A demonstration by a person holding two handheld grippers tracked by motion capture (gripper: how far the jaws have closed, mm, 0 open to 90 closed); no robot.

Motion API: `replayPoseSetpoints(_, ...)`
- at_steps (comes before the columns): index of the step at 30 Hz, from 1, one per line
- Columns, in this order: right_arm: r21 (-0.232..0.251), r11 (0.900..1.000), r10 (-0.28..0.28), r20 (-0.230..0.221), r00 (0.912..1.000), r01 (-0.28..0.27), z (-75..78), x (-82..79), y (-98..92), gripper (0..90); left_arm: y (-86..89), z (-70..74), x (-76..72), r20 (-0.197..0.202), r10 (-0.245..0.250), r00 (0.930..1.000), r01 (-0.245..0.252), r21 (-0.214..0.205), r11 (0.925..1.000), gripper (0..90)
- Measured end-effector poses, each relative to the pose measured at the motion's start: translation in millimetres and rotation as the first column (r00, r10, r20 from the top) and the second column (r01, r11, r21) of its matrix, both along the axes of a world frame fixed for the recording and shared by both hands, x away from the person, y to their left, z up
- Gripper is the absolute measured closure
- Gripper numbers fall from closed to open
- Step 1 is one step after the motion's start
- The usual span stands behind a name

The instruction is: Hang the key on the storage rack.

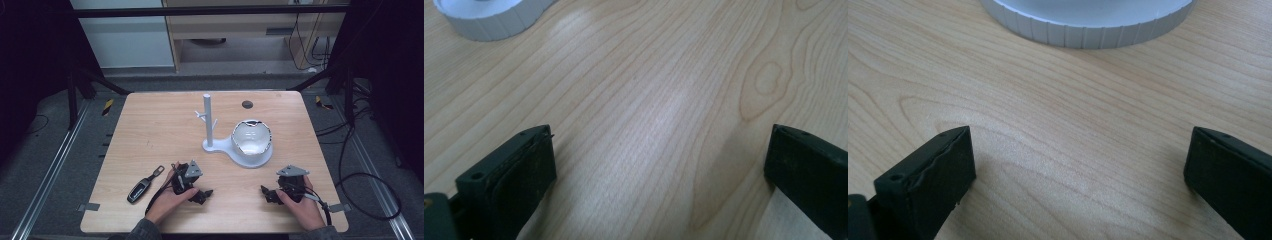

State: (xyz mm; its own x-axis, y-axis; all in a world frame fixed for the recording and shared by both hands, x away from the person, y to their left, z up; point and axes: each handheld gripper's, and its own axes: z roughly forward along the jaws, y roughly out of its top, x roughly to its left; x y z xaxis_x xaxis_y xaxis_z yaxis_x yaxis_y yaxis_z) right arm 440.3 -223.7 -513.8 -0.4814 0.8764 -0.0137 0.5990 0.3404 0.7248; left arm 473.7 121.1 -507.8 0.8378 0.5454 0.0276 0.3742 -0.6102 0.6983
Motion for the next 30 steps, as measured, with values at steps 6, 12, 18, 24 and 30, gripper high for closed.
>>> replayPoseSetpoints(6,-0.002,0.9999,-0.012,0.003,0.9999,0.012,-0.1,-6.6,-0.2,0.7,-21.4,23.4,-3.0,0.04,-0.02,0.999,0.015,0.127,0.9918,7.6)
replayPoseSetpoints(12,0.002,0.9999,0.011,-0.003,0.9999,-0.011,0.0,-21.3,-1.6,0.7,-26.9,49.2,3.3,0.064,0.015,0.9978,-0.026,0.167,0.9857,7.6)
replayPoseSetpoints(18,0.005,0.9992,0.041,-0.009,0.9991,-0.04,0.2,-19.9,-4.9,0.4,-18.7,74.6,9.8,0.073,0.041,0.9965,-0.056,0.217,0.9745,9.1)
replayPoseSetpoints(24,0.005,0.9995,0.031,-0.006,0.9995,-0.031,0.1,-11.5,-5.4,0.4,6.8,98.8,13.9,0.035,0.076,0.9965,-0.081,0.214,0.9735,4.7)
replayPoseSetpoints(30,0.002,0.9999,0.014,-0.004,0.9999,-0.014,0.1,-6.3,-3.9,0.4,28.6,105.4,22.7,-0.009,0.094,0.9955,-0.09,0.226,0.97,5.4)
